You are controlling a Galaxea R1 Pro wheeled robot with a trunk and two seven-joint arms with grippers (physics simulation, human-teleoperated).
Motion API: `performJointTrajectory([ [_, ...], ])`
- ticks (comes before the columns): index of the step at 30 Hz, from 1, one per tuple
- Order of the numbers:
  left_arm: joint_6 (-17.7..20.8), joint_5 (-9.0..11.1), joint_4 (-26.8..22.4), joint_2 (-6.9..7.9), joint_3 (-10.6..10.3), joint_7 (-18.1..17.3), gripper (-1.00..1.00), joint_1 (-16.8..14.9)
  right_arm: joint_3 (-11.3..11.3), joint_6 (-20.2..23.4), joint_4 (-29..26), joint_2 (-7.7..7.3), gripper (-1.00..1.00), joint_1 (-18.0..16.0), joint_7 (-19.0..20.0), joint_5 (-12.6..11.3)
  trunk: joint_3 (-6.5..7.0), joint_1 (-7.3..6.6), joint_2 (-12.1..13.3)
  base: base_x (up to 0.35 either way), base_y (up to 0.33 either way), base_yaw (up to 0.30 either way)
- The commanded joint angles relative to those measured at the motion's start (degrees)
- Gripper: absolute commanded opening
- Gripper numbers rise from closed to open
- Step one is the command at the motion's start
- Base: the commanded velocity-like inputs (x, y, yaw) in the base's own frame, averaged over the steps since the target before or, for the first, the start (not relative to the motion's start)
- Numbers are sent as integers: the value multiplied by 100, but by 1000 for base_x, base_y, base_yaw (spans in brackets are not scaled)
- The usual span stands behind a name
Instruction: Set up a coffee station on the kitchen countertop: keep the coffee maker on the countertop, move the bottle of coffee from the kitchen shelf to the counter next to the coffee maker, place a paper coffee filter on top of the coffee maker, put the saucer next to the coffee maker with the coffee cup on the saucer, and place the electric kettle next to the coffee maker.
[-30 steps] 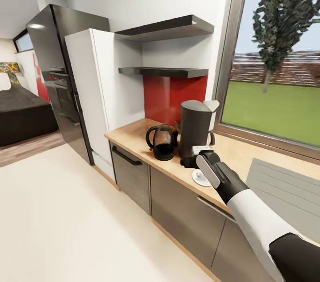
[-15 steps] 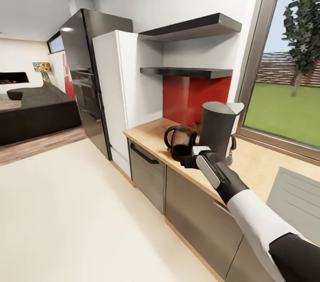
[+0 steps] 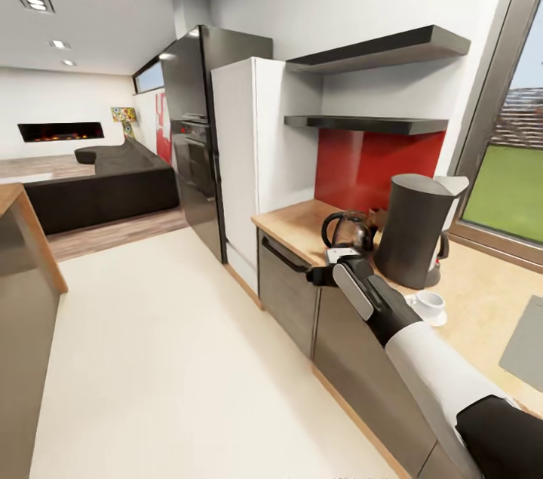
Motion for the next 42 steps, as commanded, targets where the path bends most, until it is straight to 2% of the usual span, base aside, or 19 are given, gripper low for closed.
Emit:
performJointTrajectory([
  [1, -11, -53, -5, -2, 35, 13, 100, 2, 22, 10, -6, -6, 100, -4, -57, -60, -1, 0, -6, -206, 122, 277],
  [15, -16, -54, -5, -4, 36, 13, 100, 2, 26, 6, 138, -12, 100, 16, -51, -52, 41, 0, -6, -34, 19, 276],
  [23, -19, -54, -11, -17, 39, 13, 100, -6, 38, -103, 781, -6, 100, 356, -10, -51, 68, 0, -6, 0, 0, 273],
  [32, -19, -54, -14, -20, 35, 13, 100, -7, 40, -382, 1571, -6, 100, 982, 534, -24, 98, 0, -6, 0, 0, 272],
  [36, -23, -50, -20, -28, 41, 13, 100, -7, 40, -959, 2219, -6, 100, 1341, 639, -8, 112, 0, -6, 0, 0, 272],
  [38, -26, -47, -26, -34, 43, 13, 100, -7, 40, -1432, 2660, -6, 100, 1526, 699, 1, 119, 0, -6, 0, 0, 272],
  [39, -27, -48, -29, -59, 40, 13, 100, -7, 49, -1899, 3164, -10, 100, 1703, 908, 42, 122, 0, -6, 0, 0, 272],
  [41, -33, -52, -33, -91, 37, 13, 100, -7, 140, -2350, 3696, -17, 100, 1856, 1299, 271, 129, 0, -6, 0, 0, 272],
  [42, -34, -53, -36, -100, 36, 13, 100, -7, 214, -2613, 4011, -19, 100, 1942, 1563, 468, 132, 0, -6, 0, 0, 272],
])
